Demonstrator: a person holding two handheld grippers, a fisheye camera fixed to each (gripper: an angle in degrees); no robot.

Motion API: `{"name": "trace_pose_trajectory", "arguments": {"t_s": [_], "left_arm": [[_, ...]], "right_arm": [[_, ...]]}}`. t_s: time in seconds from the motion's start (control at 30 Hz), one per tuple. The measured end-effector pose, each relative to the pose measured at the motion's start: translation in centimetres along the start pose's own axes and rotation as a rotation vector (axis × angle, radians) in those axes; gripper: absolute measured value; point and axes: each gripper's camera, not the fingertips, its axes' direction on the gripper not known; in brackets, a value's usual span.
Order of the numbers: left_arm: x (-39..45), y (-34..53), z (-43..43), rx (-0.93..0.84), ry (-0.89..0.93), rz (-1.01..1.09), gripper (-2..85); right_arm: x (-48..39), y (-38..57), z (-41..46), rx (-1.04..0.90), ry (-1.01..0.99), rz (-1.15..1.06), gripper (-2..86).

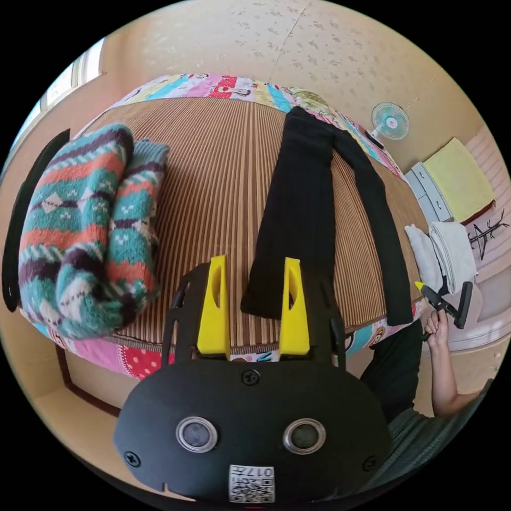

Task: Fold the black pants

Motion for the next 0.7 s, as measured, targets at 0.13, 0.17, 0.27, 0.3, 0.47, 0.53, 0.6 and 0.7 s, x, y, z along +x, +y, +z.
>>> {"name": "trace_pose_trajectory", "arguments": {"t_s": [0.13, 0.17, 0.27, 0.3, 0.47, 0.53, 0.6, 0.7], "left_arm": [[2.1, 1.8, 2.3, -0.033, -0.069, 0.075, 11.4], [2.5, 2.0, 2.4, -0.041, -0.072, 0.077, 8.8], [2.3, 3.2, 2.4, -0.098, 0.244, 0.009, 4.3], [2.3, 3.7, 2.4, -0.102, 0.334, -0.007, 4.1], [7.7, 10.7, 2.3, -0.231, 0.630, 0.102, 4.7], [7.8, 13.0, 2.5, -0.284, 0.510, 0.066, 6.0], [6.8, 14.4, 1.8, -0.263, 0.429, 0.006, 8.2], [5.9, 13.6, -1.0, -0.168, 0.410, 0.006, 12.8]], "right_arm": [[0.5, 1.3, 1.2, -0.048, -0.120, 0.038, 8.7], [0.3, 0.9, 1.3, -0.085, -0.146, -0.001, 6.4], [1.4, 0.7, -0.9, -0.065, -0.253, -0.026, 4.0], [2.4, 1.1, -2.9, -0.005, -0.351, -0.043, 3.7], [8.3, 4.2, -11.0, 0.166, -0.444, -0.029, 3.1], [10.1, 5.1, -13.5, 0.172, -0.316, 0.032, 3.0], [9.6, 5.2, -16.3, 0.150, -0.174, -0.017, 2.9], [5.5, 3.7, -17.7, 0.155, -0.261, -0.188, 3.1]]}}
